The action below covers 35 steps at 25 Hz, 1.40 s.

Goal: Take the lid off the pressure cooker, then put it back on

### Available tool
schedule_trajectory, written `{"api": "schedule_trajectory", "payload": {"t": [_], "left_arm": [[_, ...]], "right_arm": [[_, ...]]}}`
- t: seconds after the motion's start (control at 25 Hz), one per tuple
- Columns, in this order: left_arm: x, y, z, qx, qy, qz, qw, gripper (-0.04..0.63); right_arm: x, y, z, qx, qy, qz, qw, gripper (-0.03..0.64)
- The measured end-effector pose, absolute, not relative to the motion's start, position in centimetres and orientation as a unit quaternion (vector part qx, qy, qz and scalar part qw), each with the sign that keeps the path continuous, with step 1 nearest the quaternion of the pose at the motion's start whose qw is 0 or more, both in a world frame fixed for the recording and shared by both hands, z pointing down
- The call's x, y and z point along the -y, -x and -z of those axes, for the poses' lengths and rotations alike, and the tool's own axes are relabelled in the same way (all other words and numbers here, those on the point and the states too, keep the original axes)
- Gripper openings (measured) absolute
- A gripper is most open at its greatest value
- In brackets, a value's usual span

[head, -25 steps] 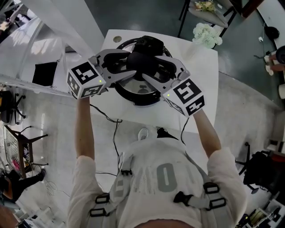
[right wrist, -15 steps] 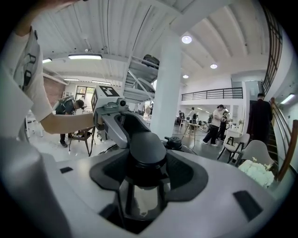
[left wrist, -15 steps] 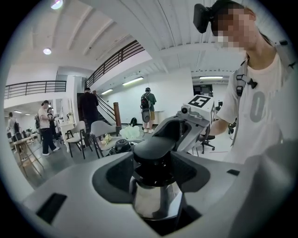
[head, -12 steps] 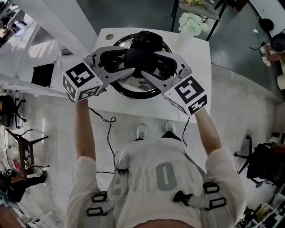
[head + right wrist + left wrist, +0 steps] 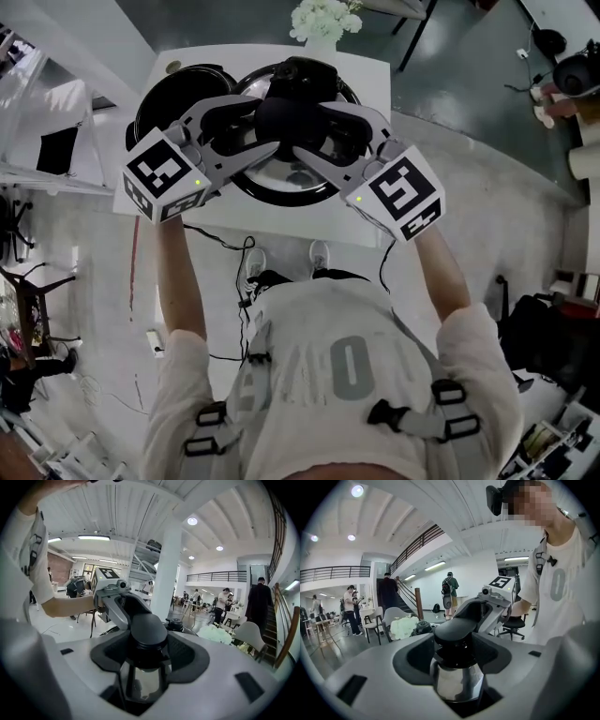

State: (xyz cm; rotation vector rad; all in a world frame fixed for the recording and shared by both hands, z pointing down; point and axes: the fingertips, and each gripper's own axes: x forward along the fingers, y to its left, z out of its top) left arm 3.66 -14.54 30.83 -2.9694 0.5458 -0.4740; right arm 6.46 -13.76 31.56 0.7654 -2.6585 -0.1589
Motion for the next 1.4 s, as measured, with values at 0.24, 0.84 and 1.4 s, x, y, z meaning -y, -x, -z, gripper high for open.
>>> {"api": "schedule_trajectory", "payload": {"t": [0.24,0.84,1.4], "left_arm": [[13.7,-9.1,-32.6,-0.168,0.971,0.165,0.039,0.252],[12.5,-11.4,-42.1,-0.188,0.959,0.206,-0.041,0.253],[12.9,-9.4,-51.9,-0.211,0.943,0.225,-0.121,0.252]], "right_arm": [[12.9,-11.8,-33.3,0.943,-0.279,0.047,0.178,0.252],[11.7,-14.2,-42.6,0.951,-0.237,-0.016,0.199,0.252],[12.3,-12.4,-52.2,0.947,-0.189,-0.062,0.25,0.252]]}}
